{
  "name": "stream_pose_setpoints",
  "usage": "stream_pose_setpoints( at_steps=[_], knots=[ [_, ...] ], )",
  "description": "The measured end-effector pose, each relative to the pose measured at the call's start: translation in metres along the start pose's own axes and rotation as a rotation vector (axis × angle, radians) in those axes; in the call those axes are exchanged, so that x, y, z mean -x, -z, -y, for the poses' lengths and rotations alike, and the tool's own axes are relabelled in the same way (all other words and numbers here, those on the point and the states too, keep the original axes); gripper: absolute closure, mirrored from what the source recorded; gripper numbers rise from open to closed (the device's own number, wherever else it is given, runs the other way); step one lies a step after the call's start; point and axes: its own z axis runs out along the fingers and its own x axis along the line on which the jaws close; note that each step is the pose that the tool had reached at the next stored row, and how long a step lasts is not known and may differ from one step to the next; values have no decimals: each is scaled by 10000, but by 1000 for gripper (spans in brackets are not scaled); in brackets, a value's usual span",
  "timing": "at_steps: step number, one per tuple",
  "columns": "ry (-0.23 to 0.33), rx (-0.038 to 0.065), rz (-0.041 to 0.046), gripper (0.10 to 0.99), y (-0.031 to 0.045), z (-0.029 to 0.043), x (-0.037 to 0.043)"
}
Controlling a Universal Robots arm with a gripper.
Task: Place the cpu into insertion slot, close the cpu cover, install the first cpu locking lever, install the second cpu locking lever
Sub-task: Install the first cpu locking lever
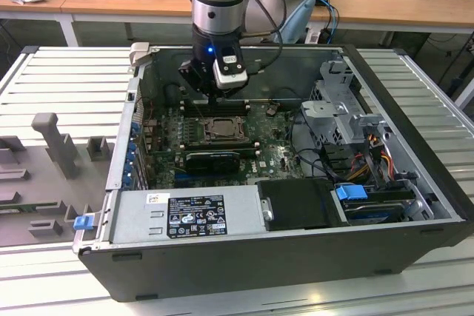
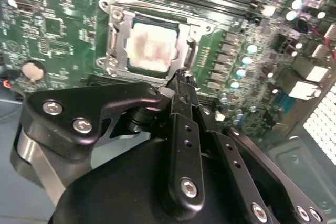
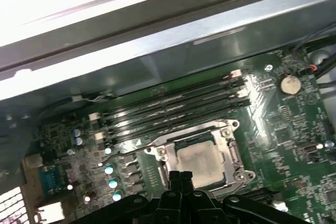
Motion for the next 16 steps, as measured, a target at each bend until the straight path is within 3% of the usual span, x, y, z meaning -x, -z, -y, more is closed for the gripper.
stream_pose_setpoints(
  at_steps=[8,16],
  knots=[
    [1325,-41,-66,980,0,4,-12],
    [1568,-37,-72,980,-5,51,-166]
  ],
)
